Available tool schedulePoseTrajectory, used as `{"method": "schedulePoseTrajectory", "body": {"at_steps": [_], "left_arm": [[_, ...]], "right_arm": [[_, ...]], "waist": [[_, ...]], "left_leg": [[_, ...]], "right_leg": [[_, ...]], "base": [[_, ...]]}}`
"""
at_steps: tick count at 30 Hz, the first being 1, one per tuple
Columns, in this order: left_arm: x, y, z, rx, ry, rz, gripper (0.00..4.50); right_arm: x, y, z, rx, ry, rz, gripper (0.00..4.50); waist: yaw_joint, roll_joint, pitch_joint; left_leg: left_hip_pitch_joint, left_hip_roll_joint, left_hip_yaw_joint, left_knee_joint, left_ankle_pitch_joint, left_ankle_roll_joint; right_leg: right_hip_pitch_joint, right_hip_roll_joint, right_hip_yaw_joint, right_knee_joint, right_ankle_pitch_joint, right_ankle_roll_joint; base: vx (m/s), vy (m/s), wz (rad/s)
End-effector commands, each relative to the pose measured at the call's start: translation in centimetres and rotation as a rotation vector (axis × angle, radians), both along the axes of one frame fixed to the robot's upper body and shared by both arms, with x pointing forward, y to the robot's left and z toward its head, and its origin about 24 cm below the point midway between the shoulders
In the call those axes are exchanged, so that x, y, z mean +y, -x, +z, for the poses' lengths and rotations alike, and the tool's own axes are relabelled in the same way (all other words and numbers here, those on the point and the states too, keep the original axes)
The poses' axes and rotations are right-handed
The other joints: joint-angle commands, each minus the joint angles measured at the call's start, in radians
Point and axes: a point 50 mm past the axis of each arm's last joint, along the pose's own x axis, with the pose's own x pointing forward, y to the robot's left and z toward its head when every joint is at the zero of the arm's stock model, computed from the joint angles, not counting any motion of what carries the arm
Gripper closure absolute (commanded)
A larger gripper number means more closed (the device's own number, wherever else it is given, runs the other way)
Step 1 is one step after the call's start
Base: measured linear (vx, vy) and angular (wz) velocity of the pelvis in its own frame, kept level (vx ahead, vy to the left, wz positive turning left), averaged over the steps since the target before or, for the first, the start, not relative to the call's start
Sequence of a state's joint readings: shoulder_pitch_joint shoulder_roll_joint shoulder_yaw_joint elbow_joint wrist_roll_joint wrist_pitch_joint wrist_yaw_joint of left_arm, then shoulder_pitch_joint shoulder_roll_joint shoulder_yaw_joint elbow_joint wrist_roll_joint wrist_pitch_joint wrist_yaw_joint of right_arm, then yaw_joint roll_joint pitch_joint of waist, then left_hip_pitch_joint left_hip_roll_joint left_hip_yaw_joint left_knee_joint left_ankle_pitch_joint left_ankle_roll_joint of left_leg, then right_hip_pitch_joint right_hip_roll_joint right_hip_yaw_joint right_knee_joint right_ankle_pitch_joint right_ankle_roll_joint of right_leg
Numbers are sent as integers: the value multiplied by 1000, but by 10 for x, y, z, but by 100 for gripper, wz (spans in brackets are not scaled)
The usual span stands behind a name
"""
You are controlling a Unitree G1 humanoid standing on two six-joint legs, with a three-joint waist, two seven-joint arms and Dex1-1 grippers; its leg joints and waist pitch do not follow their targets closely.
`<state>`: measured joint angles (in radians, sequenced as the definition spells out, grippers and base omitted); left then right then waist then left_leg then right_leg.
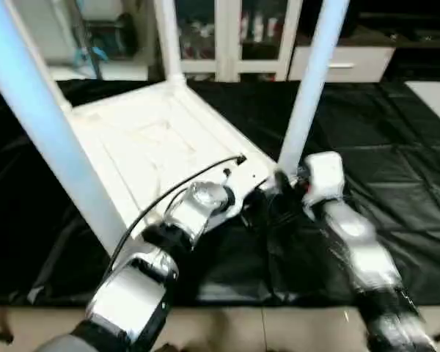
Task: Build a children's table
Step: Rotate leg to tighten
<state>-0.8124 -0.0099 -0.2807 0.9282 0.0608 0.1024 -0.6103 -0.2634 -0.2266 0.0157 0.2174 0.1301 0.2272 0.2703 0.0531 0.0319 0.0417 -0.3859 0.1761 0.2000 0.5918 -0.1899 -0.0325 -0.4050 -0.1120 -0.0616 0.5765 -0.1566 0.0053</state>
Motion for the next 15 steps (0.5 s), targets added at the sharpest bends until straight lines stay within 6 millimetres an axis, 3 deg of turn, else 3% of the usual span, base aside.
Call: {"method": "schedulePoseTrajectory", "body": {"at_steps": [1, 4, 8, 9, 11, 12, 15], "left_arm": [[-2, -2, 18, -20, 101, -37, 382], [3, 3, 26, 2, 123, -107, 351], [12, 8, 32, 20, 123, -149, 333], [16, 11, 32, 31, 110, -166, 309], [28, 21, 27, 84, 31, -252, 305], [31, 25, 25, 98, 8, -274, 299], [37, 33, 22, 131, -26, -304, 268]], "right_arm": [[6, 7, 8, -6, -16, 72, 52], [5, 22, 10, 2, -5, 140, 52], [6, 34, 14, 31, -25, 232, 52], [6, 38, 15, 43, -23, 267, 52], [4, 47, 17, 74, 6, 357, 52], [4, 49, 17, 85, 12, 377, 52], [0, 54, 18, 111, 30, 416, 52]], "waist": [[1, -19, -63], [-1, -21, -62], [-6, -22, -62], [-5, -22, -59], [-3, -21, -58], [-5, -21, -57], [-8, -20, -53]], "left_leg": [[15, 51, -24, -81, -221, 77], [14, 55, -23, -79, -194, 84], [14, 54, -21, -76, -175, 101], [15, 54, -19, -75, -180, 104], [14, 55, -22, -79, -184, 98], [16, 55, -21, -78, -189, 93], [18, 56, -21, -82, -225, 64]], "right_leg": [[40, -41, 31, -70, -274, -177], [40, -38, 32, -59, -190, -201], [44, -40, 33, -54, -155, -226], [41, -38, 34, -57, -169, -223], [47, -39, 35, -57, -194, -212], [42, -38, 36, -57, -207, -208], [38, -37, 37, -62, -256, -201]], "base": [[0, 0, 0], [0, 0, 0], [0, 0, 0], [0, 0, 0], [0, 0, 0], [0, 0, 0], [0, 0, 0]]}}
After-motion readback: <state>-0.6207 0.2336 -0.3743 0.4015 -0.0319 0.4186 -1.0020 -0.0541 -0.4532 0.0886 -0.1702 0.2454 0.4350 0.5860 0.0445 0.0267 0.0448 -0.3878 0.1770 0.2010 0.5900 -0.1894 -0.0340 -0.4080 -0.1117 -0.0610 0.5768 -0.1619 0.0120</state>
